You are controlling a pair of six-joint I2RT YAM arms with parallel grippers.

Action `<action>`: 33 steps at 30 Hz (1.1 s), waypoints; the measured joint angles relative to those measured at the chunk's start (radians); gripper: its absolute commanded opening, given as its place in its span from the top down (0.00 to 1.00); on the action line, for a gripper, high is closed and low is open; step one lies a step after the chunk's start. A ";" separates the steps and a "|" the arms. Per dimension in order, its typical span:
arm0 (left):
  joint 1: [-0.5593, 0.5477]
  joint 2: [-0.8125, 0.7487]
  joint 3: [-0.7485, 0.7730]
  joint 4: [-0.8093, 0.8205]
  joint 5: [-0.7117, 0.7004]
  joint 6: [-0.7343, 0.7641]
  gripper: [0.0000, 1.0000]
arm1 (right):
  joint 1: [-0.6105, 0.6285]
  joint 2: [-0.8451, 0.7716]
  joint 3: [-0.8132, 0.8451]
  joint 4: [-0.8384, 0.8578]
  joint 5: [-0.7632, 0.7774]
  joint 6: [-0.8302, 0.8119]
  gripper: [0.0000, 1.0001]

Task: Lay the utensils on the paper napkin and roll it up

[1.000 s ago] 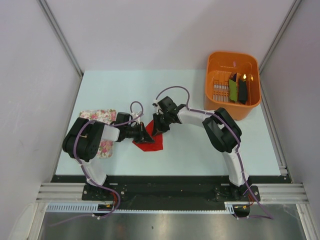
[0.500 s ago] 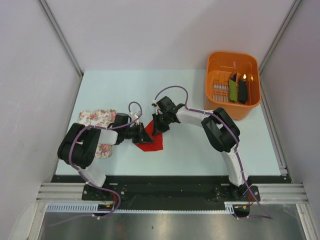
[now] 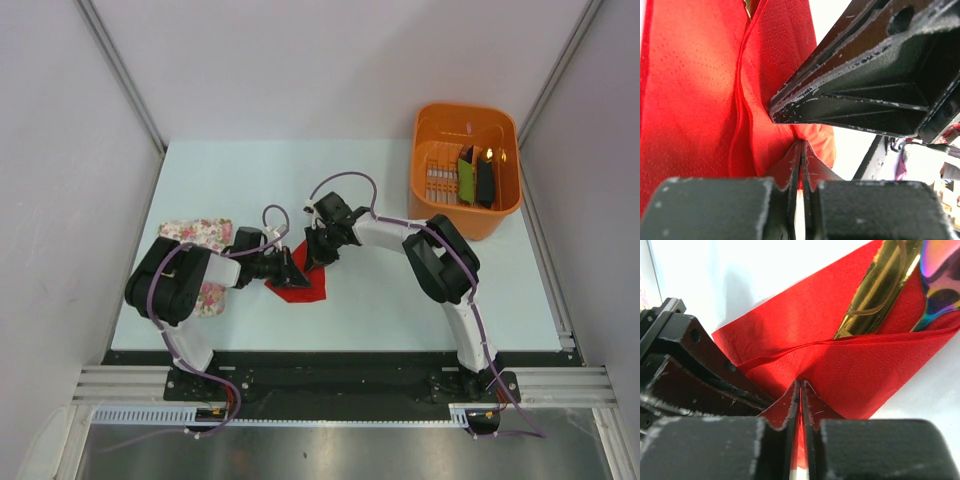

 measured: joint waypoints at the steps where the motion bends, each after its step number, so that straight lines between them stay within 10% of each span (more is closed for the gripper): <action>1: 0.003 0.006 0.002 0.000 0.010 -0.002 0.99 | -0.001 0.000 0.002 -0.001 -0.003 0.000 0.87; 26: 0.012 0.017 0.014 -0.014 0.031 -0.005 1.00 | 0.002 -0.020 0.034 0.000 0.071 -0.066 0.85; 33: 0.011 0.007 0.013 -0.021 0.020 -0.005 0.85 | 0.012 0.006 0.041 -0.006 0.090 -0.098 0.87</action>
